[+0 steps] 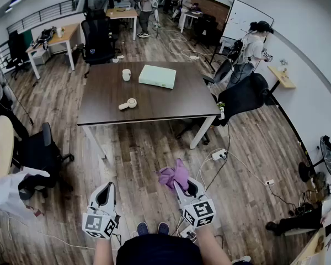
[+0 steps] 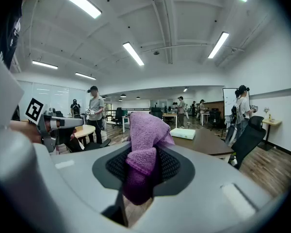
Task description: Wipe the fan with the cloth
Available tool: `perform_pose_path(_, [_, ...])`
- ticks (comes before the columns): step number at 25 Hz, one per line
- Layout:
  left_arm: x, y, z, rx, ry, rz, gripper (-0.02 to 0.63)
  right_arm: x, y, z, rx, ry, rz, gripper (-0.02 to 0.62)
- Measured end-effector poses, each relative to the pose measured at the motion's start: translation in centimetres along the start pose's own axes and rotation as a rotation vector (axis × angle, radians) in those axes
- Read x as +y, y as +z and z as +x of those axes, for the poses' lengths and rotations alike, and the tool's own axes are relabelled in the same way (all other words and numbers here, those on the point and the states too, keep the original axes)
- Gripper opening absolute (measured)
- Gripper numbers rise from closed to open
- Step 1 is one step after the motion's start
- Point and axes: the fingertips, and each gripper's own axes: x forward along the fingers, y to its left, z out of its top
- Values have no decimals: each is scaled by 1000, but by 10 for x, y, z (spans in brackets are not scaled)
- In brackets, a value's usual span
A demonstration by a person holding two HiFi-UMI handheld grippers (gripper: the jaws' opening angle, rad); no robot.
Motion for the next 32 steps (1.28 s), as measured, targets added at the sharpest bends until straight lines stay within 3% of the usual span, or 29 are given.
perform_pose_path(6, [15,9,5,-13,15,34,-11,3,11,7,-44,-11,15,119])
perform_pose_path(11, [26,10,6,-29,12,13,-12,6,9,17,-45,-8,47,120])
perform_pose_path(20, [42,11,17,-26,28,15,-12,10,14,39,-47,21,6,121])
perform_pose_path(32, [86,26,92,-51,66,38,-11,-42,38,141,-89,61,0,121])
